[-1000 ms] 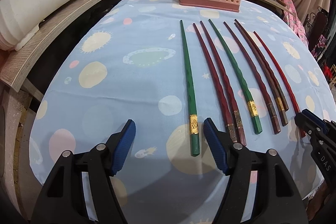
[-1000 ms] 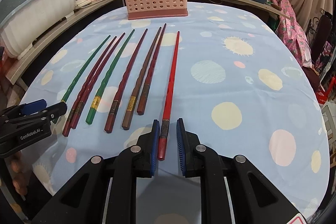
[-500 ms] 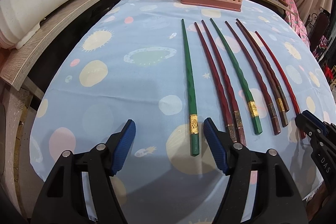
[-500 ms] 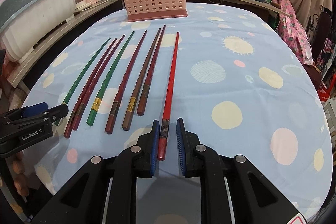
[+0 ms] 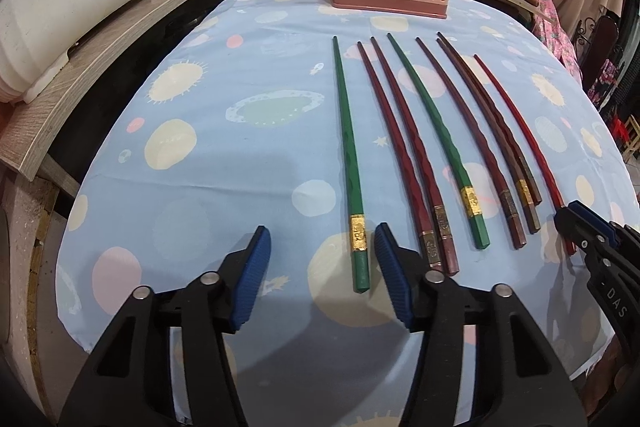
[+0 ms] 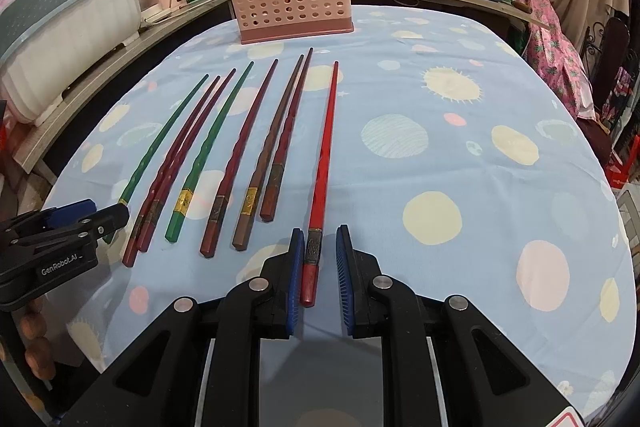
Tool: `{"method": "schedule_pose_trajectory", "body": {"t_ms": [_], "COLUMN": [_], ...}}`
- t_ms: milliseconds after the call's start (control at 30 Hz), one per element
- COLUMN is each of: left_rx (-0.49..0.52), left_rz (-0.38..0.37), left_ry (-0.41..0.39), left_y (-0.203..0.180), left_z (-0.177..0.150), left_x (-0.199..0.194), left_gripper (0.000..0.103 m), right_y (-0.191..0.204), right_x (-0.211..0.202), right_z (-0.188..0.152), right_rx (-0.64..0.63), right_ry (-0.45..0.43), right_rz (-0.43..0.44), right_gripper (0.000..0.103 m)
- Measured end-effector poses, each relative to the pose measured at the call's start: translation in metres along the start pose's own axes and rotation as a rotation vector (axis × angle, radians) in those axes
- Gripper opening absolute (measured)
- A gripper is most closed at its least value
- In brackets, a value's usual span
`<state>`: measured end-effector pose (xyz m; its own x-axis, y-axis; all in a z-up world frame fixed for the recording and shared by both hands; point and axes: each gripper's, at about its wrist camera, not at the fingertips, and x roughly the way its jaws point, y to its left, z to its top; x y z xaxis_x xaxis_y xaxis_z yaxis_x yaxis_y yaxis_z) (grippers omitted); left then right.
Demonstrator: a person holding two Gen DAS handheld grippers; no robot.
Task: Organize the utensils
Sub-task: 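Grasp a green chopstick with the left gripper while the right gripper grasps a red chopstick, then lift both held chopsticks and carry them over the pink basket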
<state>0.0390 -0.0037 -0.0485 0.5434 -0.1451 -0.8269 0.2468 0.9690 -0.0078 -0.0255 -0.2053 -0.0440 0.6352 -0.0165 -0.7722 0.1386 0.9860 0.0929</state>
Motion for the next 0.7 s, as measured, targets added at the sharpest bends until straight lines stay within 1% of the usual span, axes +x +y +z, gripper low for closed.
{"method": "schedule_pose_trajectory", "body": {"t_ms": [100, 167, 200, 233, 267, 400, 533, 700], "left_rx": [0.001, 0.002, 0.002, -0.001, -0.005, -0.005, 0.0, -0.008], "left_rz": [-0.01, -0.017, -0.022, -0.023, -0.029, -0.037, -0.037, -0.042], "left_ry": [-0.002, 0.0, 0.002, 0.004, 0.007, 0.008, 0.012, 0.028], "left_y": [0.0, 0.001, 0.002, 0.003, 0.005, 0.006, 0.005, 0.006], "left_z": [-0.001, 0.0, 0.0, 0.001, 0.002, 0.002, 0.002, 0.004], "left_x": [-0.002, -0.003, -0.003, -0.003, -0.003, -0.002, -0.003, -0.003], "left_gripper": [0.04, 0.028, 0.025, 0.017, 0.013, 0.008, 0.007, 0.007], "right_y": [-0.002, -0.003, -0.003, -0.004, -0.005, -0.006, -0.006, -0.011], "right_x": [0.0, 0.0, 0.0, 0.0, 0.0, 0.0, 0.0, 0.001], "right_z": [0.001, 0.001, 0.001, 0.001, 0.002, 0.002, 0.002, 0.004], "right_rx": [0.009, 0.02, 0.025, 0.03, 0.035, 0.043, 0.04, 0.053], "right_ry": [0.007, 0.011, 0.013, 0.014, 0.016, 0.021, 0.021, 0.031], "right_rz": [0.005, 0.008, 0.01, 0.011, 0.011, 0.011, 0.009, 0.029], "right_gripper": [0.014, 0.014, 0.014, 0.013, 0.012, 0.01, 0.008, 0.007]}}
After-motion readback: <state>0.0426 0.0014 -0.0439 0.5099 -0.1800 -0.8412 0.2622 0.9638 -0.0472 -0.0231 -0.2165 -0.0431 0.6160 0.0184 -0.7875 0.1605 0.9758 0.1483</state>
